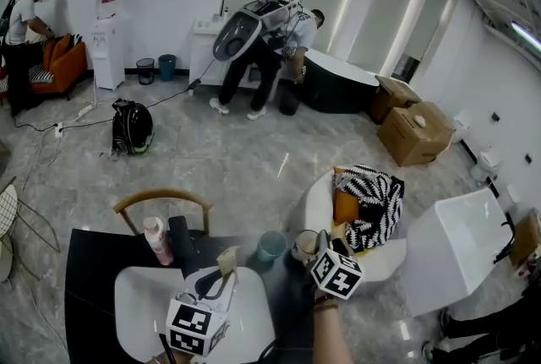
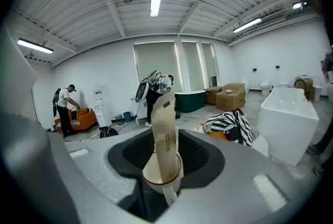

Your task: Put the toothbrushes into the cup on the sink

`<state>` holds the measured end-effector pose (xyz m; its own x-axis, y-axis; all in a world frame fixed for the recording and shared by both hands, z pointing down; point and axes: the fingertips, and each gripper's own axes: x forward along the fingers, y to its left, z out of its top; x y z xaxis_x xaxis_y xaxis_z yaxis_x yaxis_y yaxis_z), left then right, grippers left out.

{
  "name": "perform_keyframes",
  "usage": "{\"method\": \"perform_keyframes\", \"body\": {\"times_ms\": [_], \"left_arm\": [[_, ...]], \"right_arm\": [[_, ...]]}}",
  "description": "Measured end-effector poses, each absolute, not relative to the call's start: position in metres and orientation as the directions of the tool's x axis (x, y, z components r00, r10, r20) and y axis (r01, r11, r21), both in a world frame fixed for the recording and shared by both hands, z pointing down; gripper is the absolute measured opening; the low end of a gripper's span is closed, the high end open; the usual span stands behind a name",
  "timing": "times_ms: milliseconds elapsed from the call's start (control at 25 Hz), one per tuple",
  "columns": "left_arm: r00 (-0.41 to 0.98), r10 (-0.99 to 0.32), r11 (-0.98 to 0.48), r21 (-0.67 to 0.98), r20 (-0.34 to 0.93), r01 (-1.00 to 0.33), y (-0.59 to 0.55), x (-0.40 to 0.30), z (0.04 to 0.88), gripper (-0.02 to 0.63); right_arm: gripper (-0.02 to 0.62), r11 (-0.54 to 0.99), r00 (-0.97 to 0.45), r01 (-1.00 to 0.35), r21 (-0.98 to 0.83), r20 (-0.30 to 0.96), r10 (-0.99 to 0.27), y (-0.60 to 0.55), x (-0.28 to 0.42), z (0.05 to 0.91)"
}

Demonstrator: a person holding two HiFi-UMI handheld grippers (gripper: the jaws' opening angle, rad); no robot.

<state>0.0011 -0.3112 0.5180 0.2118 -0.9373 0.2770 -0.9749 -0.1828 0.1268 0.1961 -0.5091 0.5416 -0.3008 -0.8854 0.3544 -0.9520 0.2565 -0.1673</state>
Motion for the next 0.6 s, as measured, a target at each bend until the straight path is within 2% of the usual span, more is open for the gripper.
{"method": "perform_keyframes", "body": {"times_ms": [200,600], "left_arm": [[0.224,-0.934,-0.193,0.132,0.278,-0.972,-0.308,0.005,0.519,0.052],[0.253,-0.928,-0.225,0.132,0.273,-0.965,-0.307,0.014,0.511,0.052]], "right_arm": [[0.179,0.217,-0.256,-0.965,-0.144,0.368,-0.894,-0.503,0.209,0.542],[0.179,0.158,-0.197,-0.979,-0.128,0.406,-0.892,-0.483,0.234,0.544]]}}
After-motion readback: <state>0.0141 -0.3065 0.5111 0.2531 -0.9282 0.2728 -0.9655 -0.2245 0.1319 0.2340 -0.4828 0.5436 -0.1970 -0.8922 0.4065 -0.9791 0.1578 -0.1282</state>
